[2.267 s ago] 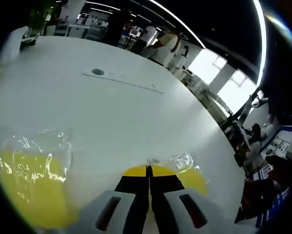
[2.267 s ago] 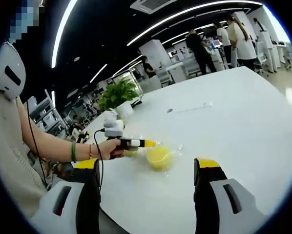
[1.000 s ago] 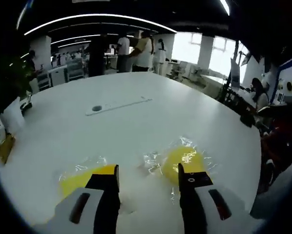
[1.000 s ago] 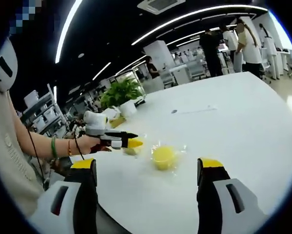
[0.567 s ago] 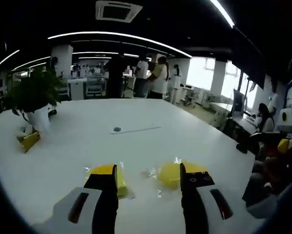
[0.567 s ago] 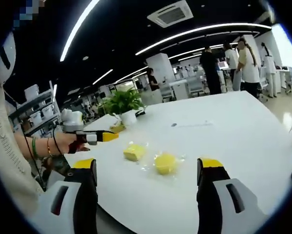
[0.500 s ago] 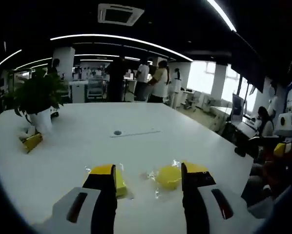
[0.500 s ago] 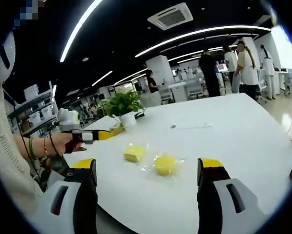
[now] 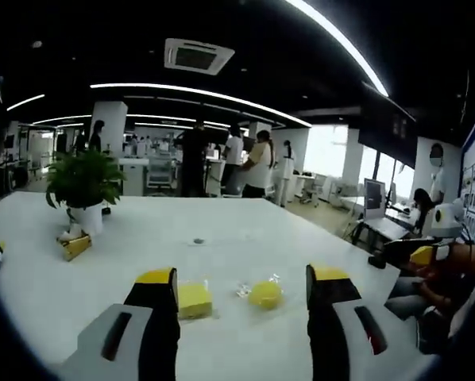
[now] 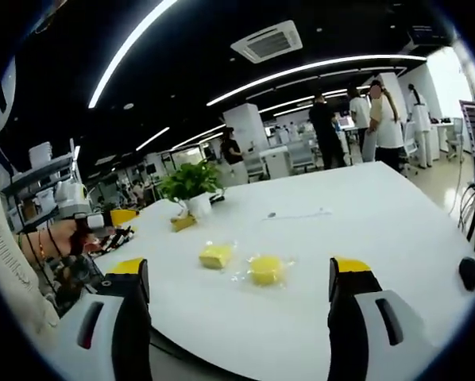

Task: Compare the silicone blocks by pressing each to a similar depth, holding the contact briefly, and releasing to observe deformation and rebound differences across the visible hardness samples.

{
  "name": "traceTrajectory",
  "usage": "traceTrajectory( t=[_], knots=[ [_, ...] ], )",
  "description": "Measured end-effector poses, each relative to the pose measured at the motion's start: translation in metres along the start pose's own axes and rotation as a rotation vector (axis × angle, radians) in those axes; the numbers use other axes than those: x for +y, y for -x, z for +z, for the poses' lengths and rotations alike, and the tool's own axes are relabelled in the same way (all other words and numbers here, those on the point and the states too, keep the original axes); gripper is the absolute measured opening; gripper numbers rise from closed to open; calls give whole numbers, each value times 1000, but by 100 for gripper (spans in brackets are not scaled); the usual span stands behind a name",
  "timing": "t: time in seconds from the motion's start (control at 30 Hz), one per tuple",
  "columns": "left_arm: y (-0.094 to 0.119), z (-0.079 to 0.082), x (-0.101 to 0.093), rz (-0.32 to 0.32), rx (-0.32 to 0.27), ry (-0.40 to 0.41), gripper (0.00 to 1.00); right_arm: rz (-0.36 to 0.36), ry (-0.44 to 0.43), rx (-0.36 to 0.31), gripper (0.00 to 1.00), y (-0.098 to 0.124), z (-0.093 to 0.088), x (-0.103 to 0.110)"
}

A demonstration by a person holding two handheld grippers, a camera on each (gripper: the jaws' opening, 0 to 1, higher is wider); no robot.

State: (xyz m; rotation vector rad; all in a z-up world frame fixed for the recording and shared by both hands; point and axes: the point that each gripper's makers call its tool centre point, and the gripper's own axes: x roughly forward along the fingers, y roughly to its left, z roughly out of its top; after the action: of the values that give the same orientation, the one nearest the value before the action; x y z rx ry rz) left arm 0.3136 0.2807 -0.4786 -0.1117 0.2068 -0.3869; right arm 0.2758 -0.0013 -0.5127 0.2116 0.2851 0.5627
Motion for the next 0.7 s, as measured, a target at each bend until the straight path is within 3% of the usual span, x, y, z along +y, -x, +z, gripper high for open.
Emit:
traceTrajectory(
  t=[0.27,0.43,0.7],
  knots=[
    [37,12,24,48,-47,-10,71,-12,18,-40,83,1,8,10],
    [59,23,37,81,-109,-15,78,10,50,-65,82,3,11,22],
    [74,1,46,117,-82,39,80,39,62,-38,84,3,1,34]
  ],
)
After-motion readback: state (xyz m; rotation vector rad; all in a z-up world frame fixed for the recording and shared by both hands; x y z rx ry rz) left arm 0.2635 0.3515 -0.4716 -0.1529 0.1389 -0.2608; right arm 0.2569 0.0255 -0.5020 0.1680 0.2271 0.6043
